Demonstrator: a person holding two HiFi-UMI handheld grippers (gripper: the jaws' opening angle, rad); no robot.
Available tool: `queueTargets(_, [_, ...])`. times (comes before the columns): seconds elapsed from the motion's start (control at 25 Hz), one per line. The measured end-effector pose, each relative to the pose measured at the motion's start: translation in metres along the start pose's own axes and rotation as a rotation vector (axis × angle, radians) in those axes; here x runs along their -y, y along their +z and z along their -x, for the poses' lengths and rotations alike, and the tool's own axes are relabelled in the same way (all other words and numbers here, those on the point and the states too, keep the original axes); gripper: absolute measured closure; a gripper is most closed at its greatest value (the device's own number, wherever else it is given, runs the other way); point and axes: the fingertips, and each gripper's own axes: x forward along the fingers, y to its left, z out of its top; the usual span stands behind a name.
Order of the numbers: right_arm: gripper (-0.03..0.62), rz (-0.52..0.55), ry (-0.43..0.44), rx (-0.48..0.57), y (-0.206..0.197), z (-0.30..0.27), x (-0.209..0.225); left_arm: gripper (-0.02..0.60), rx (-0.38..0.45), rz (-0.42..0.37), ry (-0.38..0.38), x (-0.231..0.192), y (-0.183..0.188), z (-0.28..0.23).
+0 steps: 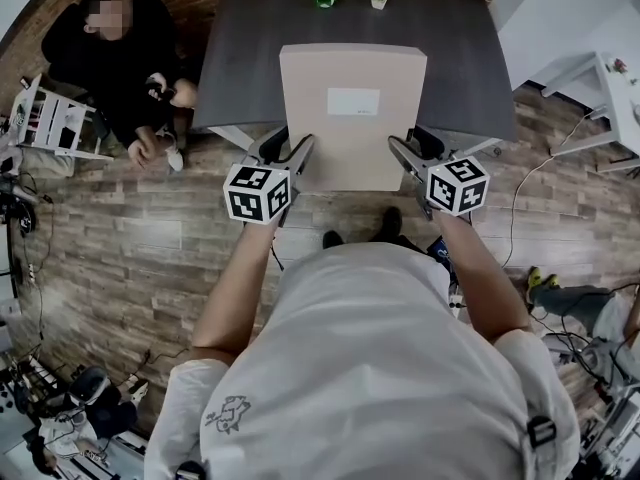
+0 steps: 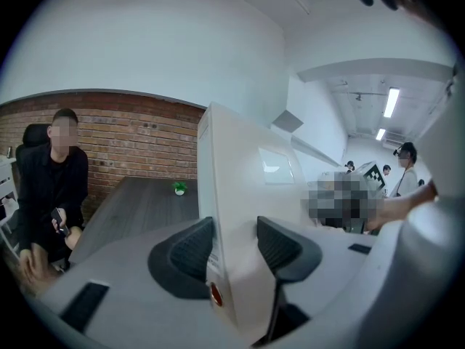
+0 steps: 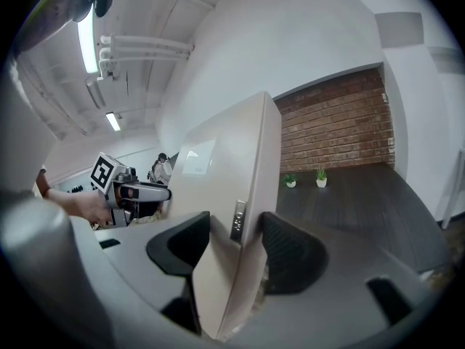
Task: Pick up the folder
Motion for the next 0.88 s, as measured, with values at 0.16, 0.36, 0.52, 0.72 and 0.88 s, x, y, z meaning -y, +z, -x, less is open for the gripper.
queueTargets(0.16, [0.364, -0.002, -0.006, 0.001, -0.011, 0.002, -0.019, 0.374, 0.005, 0.003, 0.000, -0.003, -0.011, 0.018])
queueTargets(0.36, [0.365, 0.005, -0.019, 0.004, -0.019, 0.003, -0.035, 0.374, -0.002, 0.008, -0.009, -0.008, -0.022, 0.032])
queueTargets(0.52, [0.365, 0.005, -0.026, 0.007, -0.019, 0.001, -0.044, 0.374, 0.002, 0.004, -0.014, -0.012, -0.023, 0.039])
queueTargets(0.72, [0.365, 0.003, -0.033, 0.008, -0.020, 0.000, -0.046, 0.374, 0.003, -0.002, -0.021, -0.014, -0.024, 0.039])
queueTargets(0.88, [0.365, 0.005, -0.037, 0.008, -0.019, -0.004, -0.049, 0.374, 0.006, 0.000, -0.023, -0.019, -0.024, 0.041])
